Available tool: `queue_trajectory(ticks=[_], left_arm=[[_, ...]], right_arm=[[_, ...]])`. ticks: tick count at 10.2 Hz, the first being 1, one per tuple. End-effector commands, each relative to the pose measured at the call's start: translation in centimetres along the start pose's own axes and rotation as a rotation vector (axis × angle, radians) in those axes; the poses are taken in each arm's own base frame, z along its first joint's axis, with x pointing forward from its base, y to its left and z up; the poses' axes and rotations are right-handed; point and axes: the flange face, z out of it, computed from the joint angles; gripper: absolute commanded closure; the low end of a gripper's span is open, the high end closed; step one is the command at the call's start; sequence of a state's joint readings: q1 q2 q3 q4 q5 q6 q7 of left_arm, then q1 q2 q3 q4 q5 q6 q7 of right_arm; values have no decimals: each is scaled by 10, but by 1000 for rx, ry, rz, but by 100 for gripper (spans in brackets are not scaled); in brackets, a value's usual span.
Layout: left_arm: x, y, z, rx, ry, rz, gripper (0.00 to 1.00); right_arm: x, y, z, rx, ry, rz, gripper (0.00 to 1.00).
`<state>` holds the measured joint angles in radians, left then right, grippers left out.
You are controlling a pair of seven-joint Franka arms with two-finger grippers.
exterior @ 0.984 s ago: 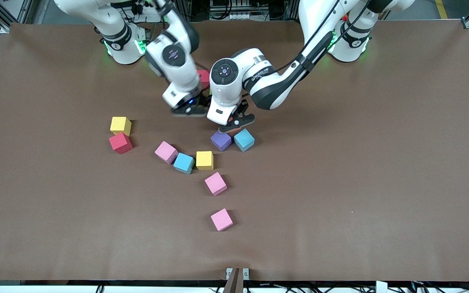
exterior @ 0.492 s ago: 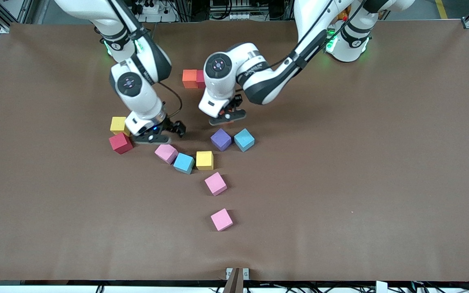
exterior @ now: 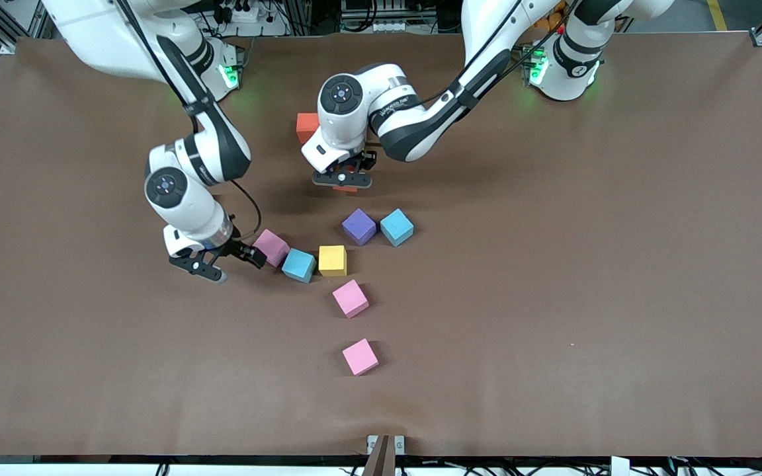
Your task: Form number 2 with 11 blocks
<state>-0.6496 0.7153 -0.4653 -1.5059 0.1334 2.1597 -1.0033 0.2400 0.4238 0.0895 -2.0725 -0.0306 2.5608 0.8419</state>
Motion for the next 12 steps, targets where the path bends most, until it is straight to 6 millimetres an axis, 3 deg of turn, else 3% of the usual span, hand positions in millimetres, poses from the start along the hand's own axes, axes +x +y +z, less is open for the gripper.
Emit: queue_trajectory(ticks=[1,4,7,12], left_arm=[[-10,9,11,-13,-10,27,59],[-11,1,26,13,-21,-69,60],[-8,-3,34,14,-25,-189,61],[-31,-4,59,61,-44,-185,61]], right_arm=[[-7,-21,2,-1,1,116,0],[-10,-22,2,-2,-3,132,0],[-28,-21,15,-32,-26,119,0],[-36,-17,21,-70,-56,116,0]])
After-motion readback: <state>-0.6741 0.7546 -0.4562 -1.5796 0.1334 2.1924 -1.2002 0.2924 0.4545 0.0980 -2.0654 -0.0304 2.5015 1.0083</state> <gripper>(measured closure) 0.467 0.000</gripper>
